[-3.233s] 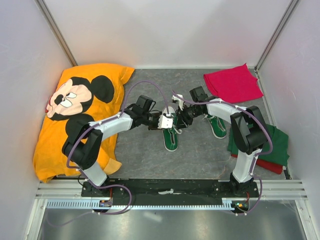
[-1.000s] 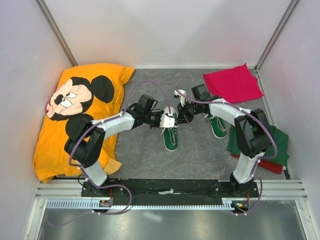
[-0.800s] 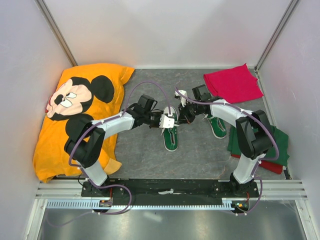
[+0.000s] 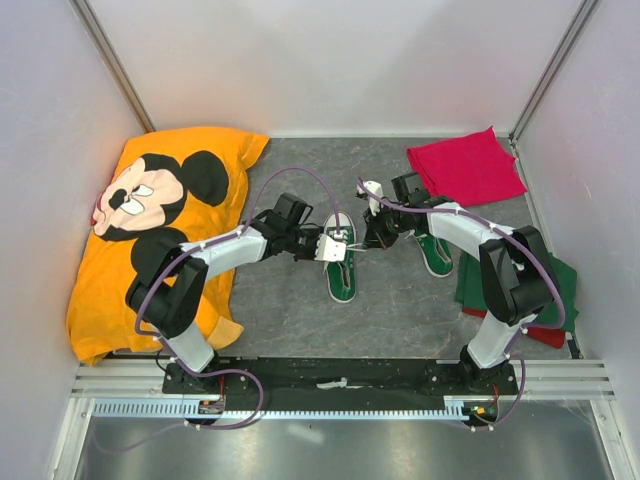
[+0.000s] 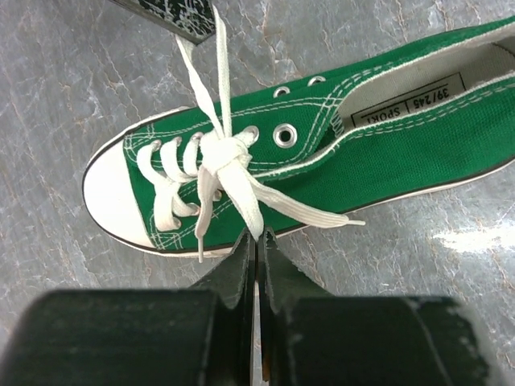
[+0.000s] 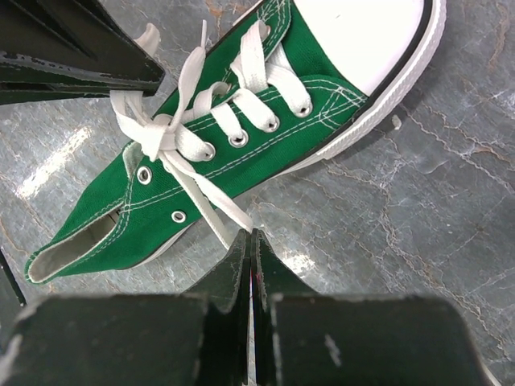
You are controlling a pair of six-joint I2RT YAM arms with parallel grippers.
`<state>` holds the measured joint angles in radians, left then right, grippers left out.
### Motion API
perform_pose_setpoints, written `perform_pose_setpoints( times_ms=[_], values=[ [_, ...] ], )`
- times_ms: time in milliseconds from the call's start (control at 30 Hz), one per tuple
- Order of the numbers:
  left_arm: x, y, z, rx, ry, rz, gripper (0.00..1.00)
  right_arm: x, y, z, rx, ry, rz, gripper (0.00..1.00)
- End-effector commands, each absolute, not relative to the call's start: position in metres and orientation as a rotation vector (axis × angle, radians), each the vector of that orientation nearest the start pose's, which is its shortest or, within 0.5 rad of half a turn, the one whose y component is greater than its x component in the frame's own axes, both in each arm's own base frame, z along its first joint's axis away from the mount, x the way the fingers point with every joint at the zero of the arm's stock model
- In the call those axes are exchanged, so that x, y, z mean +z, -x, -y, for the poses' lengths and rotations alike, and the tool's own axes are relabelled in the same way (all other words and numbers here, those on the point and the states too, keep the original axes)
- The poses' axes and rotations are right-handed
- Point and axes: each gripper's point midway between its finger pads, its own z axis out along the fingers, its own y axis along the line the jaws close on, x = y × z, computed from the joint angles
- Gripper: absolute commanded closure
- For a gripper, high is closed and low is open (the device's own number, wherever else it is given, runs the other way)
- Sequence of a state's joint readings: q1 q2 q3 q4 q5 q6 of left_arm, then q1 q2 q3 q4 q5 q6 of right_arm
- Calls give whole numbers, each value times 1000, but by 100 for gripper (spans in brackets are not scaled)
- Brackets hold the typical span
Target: Tie the shoes
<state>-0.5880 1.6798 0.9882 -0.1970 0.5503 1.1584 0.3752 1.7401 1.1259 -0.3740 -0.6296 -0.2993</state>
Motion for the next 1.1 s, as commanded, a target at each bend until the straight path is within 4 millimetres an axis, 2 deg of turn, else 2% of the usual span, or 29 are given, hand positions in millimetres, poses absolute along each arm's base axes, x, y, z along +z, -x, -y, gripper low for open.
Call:
perform_pose_setpoints(
  times_ms=[0,133,333,633,767,800,867,1000,1067],
  values=[
    [77,-315,272,-361,-1939,-1281,98,85,-334,-221,774,1034,-2209,100],
    [76,-317,262,-352,-1943,-1294,98,79,-337,-211,744,1021,-2232,100],
    [75,-317,251,-343,-1953,-1299,98,75,-338,-208,729,1026,-2240,100],
    [66,-303,246,-378,-1993,-1283,98,70,-343,-201,699,1017,-2253,100],
    [68,-294,251,-441,-2002,-1252,99,75,-342,-211,768,1022,-2228,100],
    [70,-294,253,-446,-1997,-1248,94,78,-343,-214,787,1026,-2218,100],
    [77,-299,257,-449,-1977,-1245,89,80,-341,-221,831,1039,-2201,100],
    [79,-305,258,-446,-1968,-1254,90,87,-338,-232,914,1075,-2182,100],
    [77,-306,257,-444,-1971,-1258,86,86,-334,-233,944,1118,-2188,82]
  ],
)
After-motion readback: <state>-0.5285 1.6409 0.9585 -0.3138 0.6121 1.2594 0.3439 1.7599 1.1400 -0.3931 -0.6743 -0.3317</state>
